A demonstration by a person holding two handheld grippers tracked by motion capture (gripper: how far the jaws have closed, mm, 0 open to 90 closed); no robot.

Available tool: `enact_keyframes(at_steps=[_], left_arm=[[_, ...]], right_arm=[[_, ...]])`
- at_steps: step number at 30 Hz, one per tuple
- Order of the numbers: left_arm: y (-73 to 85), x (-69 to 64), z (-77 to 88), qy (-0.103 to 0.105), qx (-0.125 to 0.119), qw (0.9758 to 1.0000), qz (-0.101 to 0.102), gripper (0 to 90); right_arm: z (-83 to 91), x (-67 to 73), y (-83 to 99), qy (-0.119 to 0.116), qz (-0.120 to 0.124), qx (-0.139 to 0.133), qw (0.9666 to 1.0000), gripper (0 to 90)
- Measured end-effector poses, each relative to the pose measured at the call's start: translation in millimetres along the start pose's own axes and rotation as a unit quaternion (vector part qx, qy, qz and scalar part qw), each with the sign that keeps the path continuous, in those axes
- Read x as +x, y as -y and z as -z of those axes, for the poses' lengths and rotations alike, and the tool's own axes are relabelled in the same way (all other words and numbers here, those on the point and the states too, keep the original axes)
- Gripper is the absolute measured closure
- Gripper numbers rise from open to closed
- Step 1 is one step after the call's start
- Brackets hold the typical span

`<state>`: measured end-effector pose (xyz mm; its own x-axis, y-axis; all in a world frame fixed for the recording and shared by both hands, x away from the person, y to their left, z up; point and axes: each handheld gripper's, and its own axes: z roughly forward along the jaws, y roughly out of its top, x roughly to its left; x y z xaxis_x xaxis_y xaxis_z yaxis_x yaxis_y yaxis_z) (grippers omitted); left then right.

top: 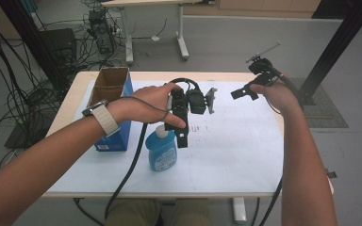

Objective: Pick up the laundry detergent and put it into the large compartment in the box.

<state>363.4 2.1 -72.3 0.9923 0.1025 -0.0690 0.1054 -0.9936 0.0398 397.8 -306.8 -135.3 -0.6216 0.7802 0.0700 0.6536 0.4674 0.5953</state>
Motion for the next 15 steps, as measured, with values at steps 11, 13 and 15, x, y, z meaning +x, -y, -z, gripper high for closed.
enact_keyframes(at_steps=[11, 13, 15], left_arm=[[-1.5, -2.3, 1.6, -0.002, 0.0, 1.0, 0.001, 9.2], [-1.0, -2.2, 1.9, -0.002, 0.0, 1.0, 0.001, 9.2], [0.7, -2.9, 2.3, -0.005, -0.003, 1.0, 0.006, 9.1]], right_arm=[[0.3, 0.5, 1.0, -0.001, -0.001, 0.0, 1.0, 6.3], [0.6, 0.5, 1.3, 0.0, -0.002, -0.001, 1.0, 6.3], [0.9, 1.1, 1.3, 0.0, -0.001, 0.0, 1.0, 6.3]])
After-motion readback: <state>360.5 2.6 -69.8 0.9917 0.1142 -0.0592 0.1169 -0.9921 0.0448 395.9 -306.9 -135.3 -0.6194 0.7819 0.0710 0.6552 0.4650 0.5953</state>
